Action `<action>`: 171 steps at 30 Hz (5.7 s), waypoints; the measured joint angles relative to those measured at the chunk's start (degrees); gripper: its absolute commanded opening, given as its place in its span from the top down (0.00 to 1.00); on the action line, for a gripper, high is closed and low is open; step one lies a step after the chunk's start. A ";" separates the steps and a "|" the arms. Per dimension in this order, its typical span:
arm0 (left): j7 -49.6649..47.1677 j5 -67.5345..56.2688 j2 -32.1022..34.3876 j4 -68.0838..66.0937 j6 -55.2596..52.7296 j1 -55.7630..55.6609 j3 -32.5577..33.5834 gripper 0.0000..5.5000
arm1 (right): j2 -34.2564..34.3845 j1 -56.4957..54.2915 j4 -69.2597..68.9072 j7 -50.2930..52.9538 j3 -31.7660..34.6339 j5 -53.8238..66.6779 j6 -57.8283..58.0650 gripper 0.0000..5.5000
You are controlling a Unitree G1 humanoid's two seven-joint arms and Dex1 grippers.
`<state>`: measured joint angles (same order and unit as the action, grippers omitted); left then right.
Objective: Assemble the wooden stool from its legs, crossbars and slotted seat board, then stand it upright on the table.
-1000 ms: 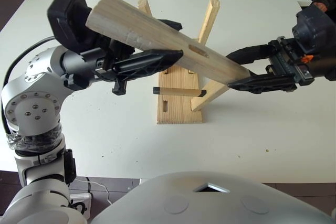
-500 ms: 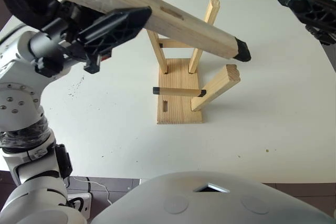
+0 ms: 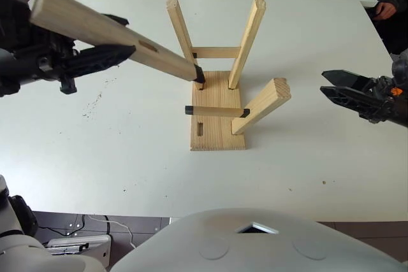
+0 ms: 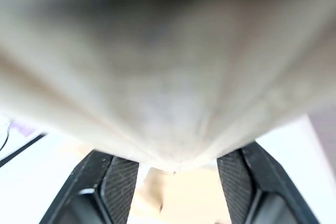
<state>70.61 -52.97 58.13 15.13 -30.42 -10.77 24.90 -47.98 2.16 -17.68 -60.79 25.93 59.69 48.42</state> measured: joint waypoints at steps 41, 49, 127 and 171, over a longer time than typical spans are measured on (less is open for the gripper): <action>6.91 13.35 -0.82 2.90 17.19 13.72 -12.39 0.63 | -1.00 -3.18 2.30 -2.18 -6.01 -5.94 -3.58 0.42; 6.96 13.23 0.32 3.58 15.89 12.05 -13.98 0.63 | 0.09 -2.81 1.76 -1.43 -6.06 -6.16 -4.49 0.42; -1.72 19.95 -4.72 6.25 -3.07 -11.41 -27.01 0.63 | 1.20 -0.94 -2.70 -0.79 -9.72 -8.19 -7.53 0.42; 4.17 23.11 3.74 3.03 -5.93 -19.38 -35.74 0.63 | 2.83 5.57 -7.46 1.80 -9.93 -10.38 -9.95 0.42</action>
<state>74.78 -29.85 61.88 18.17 -36.35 -30.14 -10.85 -45.15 7.73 -25.13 -58.99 16.01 49.31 38.46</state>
